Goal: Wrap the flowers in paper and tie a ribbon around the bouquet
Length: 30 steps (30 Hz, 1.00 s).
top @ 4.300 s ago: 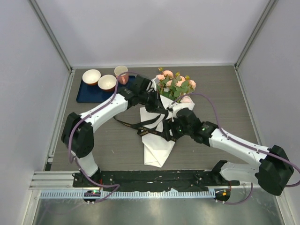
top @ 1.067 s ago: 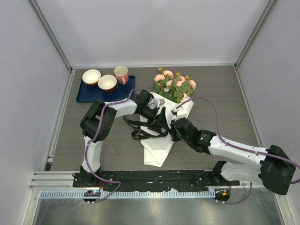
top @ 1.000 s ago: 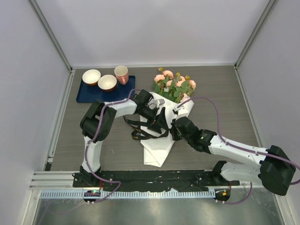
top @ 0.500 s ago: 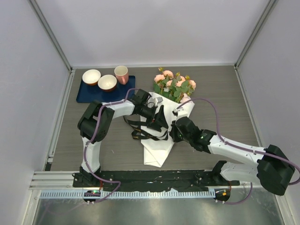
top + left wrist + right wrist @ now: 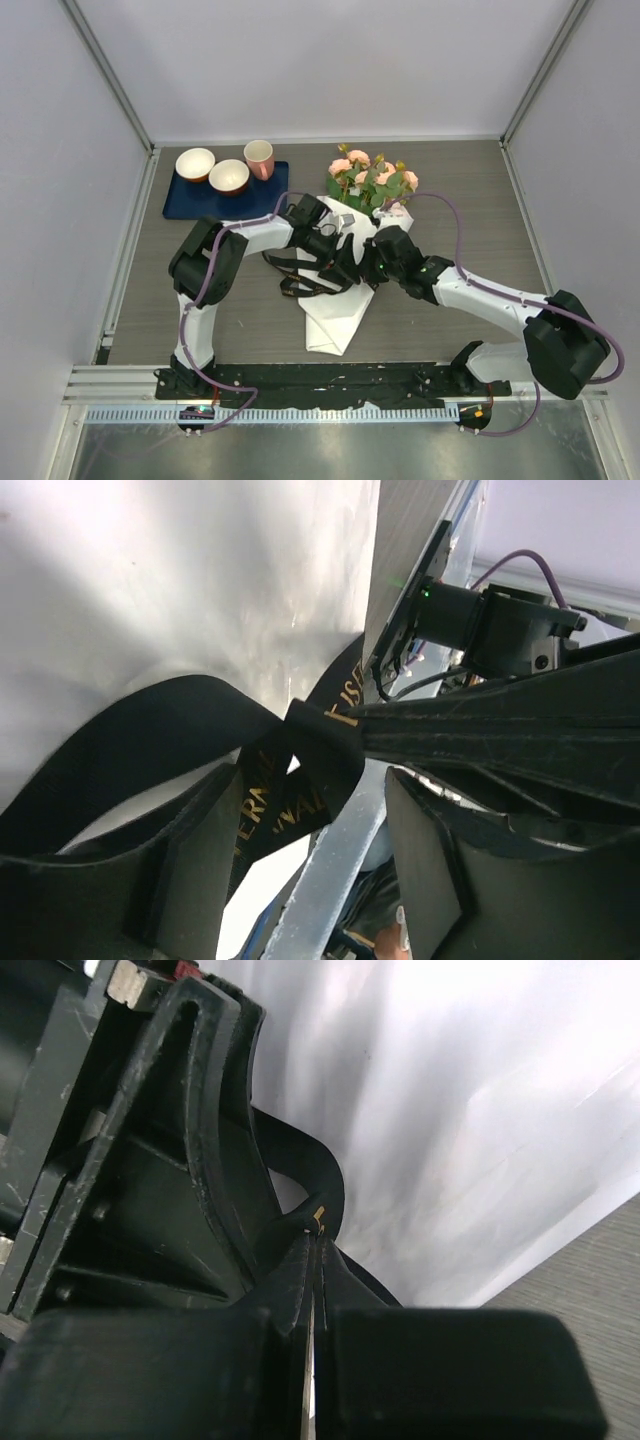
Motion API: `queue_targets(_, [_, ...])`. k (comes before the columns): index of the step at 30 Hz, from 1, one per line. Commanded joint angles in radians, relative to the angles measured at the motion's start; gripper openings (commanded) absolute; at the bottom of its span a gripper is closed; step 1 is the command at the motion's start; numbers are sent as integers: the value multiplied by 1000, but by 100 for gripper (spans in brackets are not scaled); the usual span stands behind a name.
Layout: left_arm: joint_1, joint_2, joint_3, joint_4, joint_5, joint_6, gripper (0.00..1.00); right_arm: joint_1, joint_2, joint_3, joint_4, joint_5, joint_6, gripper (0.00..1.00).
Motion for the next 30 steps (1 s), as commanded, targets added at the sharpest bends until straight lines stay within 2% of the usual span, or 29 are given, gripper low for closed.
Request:
queue_targets(1, [-2,-28,53,-74,-28,47,50,-8,0,28,34,-36,39,0])
queue_targets(2, [-2,-27,58,-79,-29,49,44,-12,-4,28,14,-33,42,0])
queue_targets(4, [-2,-22,61,-79,-19,50,30,-24,-27,30,-33,-27,57,7])
queue_targets(6, [1,-5,69,-85,0,50,19,-32,-49,36,-75,-17,60,21])
queue_targets(7, [5,2,73,-97,16,47,3,-34,-59,39,-100,-14,59,24])
queue_targets(8, [8,6,76,-99,18,46,0,-35,-70,40,-145,-7,57,28])
queue_targets(9, [11,16,76,-96,29,42,0,-34,-82,42,-167,-4,51,32])
queue_targets(10, [14,21,76,-90,56,36,0,-34,-122,40,-192,4,45,41])
queue_targets(13, [25,35,72,-71,73,10,0,-32,-209,31,-274,6,32,51])
queue_targets(15, [30,39,63,-50,98,-20,0,-32,-257,8,-299,-23,57,53])
queue_targets(17, [36,39,32,44,133,-74,0,-32,-295,-12,-273,-72,103,52])
queue_targets(18, [36,41,23,74,147,-120,0,-32,-297,-35,-252,-118,182,49])
queue_targets(19, [36,41,14,110,150,-135,0,-32,-299,-50,-179,-170,228,43])
queue_targets(20, [36,39,10,116,149,-142,0,-32,-297,-70,-142,-184,296,33])
queue_targets(21, [36,39,7,121,150,-151,0,-31,-300,-120,-94,-195,398,31])
queue_targets(22, [36,38,3,133,150,-158,0,-32,-303,-150,19,-207,455,31])
queue_targets(25, [36,32,-13,177,156,-197,0,-32,-303,-234,163,-206,607,32])
queue_targets(30, [36,26,-29,222,172,-237,0,-34,-283,-323,279,-136,749,39])
